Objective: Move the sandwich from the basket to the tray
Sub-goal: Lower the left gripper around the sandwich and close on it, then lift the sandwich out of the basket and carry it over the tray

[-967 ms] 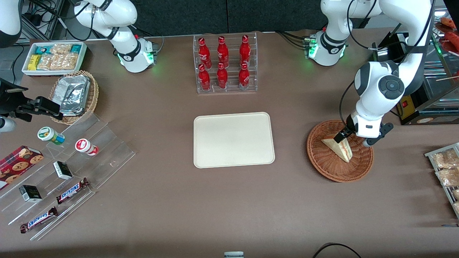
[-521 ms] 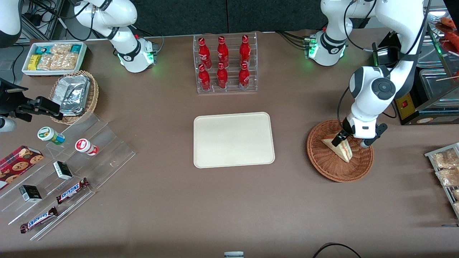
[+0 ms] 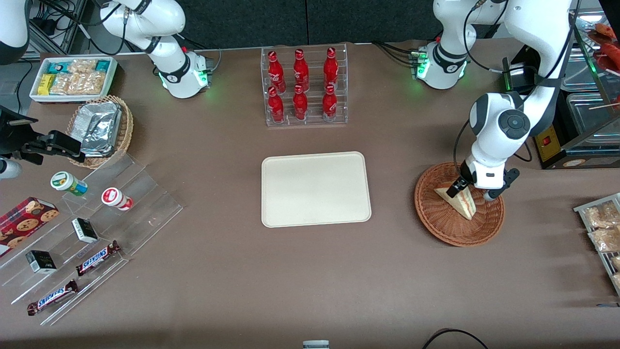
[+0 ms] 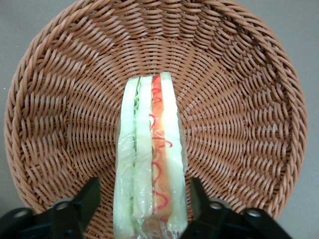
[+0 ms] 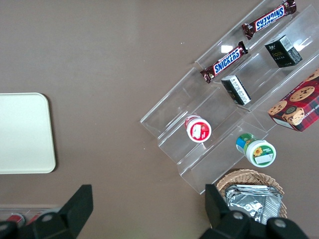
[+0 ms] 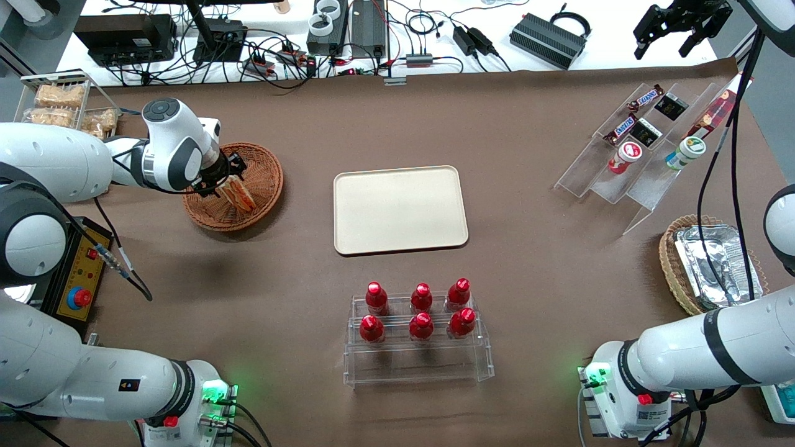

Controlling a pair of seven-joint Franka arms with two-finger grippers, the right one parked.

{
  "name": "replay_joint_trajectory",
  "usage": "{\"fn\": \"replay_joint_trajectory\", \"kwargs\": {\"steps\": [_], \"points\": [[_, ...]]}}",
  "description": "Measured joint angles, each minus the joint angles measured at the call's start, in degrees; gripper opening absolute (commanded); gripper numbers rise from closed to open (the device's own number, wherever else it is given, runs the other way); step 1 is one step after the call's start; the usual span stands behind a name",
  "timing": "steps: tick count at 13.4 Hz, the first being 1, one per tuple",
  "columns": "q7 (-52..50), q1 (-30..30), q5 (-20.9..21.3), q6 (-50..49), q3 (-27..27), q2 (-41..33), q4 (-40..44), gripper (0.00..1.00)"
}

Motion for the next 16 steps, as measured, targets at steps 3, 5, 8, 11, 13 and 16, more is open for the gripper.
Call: {"fn": "replay_joint_trajectory", "kwargs": {"steps": [3, 5, 8, 11, 13, 16], "points": [[0.00, -0.14, 0.01, 0.01, -0.06, 0.32, 0.21, 0.00], [0.00, -0.18, 0.01, -0.95, -0.16, 0.32, 1.01, 0.00], [0.95, -0.92, 0.37, -16.13, -0.41, -0.27, 8.06, 0.00], [1.85, -4.24, 1.72, -35.59, -0.86, -1.62, 20.51, 0.00], [2.27, -6.85, 1.79, -43.89, -2.27, -2.16, 26.88, 0.00], [2.19, -14.36, 1.66, -47.76, -4.25, -1.89, 30.58, 0.00]]}}
